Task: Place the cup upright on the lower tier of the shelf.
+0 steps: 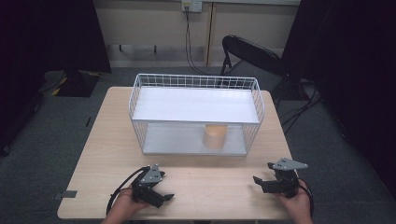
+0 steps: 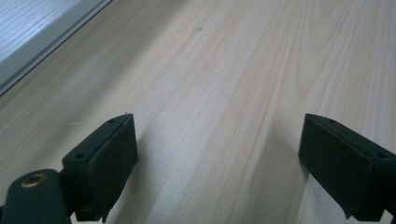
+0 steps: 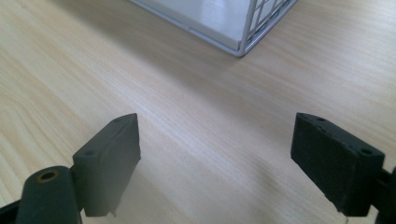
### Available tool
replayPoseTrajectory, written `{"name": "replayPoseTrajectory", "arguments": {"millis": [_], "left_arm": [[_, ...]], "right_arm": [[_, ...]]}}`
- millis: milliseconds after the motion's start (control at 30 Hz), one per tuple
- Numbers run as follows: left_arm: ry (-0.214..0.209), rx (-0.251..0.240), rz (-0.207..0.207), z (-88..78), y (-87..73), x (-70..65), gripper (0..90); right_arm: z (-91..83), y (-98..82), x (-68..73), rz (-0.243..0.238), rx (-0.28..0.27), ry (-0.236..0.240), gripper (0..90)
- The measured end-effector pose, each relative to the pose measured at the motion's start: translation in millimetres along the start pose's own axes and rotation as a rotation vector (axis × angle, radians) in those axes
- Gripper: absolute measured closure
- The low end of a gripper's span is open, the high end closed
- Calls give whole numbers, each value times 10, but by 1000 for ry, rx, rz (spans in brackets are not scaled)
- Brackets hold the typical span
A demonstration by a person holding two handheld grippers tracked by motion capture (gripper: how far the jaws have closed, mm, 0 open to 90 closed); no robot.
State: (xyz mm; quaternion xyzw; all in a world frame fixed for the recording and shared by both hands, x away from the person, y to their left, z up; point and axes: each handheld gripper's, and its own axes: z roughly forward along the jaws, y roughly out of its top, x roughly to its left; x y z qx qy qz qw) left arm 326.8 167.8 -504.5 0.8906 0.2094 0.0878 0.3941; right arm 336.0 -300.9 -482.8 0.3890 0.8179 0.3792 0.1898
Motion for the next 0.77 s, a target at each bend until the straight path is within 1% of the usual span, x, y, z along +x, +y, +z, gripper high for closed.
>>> {"name": "replayPoseTrajectory", "arguments": {"millis": [67, 133, 233, 367, 500, 667, 767], "left_arm": [[0, 0, 0, 0, 0, 0, 113], [0, 0, 0, 0, 0, 0, 113], [0, 0, 0, 0, 0, 0, 113], [0, 0, 0, 0, 0, 0, 113], [0, 0, 0, 0, 0, 0, 113], [-2, 0, 0, 1, 0, 1, 111], [-2, 0, 0, 1, 0, 1, 111]], "right_arm": [[39, -44, 22, -22, 18, 3, 153], [50, -52, 29, -29, 20, 3, 153], [82, -75, 49, -66, 40, 0, 152], [98, -95, 38, -62, 43, 8, 152], [114, -117, 45, -77, 51, 13, 152], [112, -106, 56, -75, 47, 18, 152], [122, -106, 59, -82, 51, 19, 152]]}}
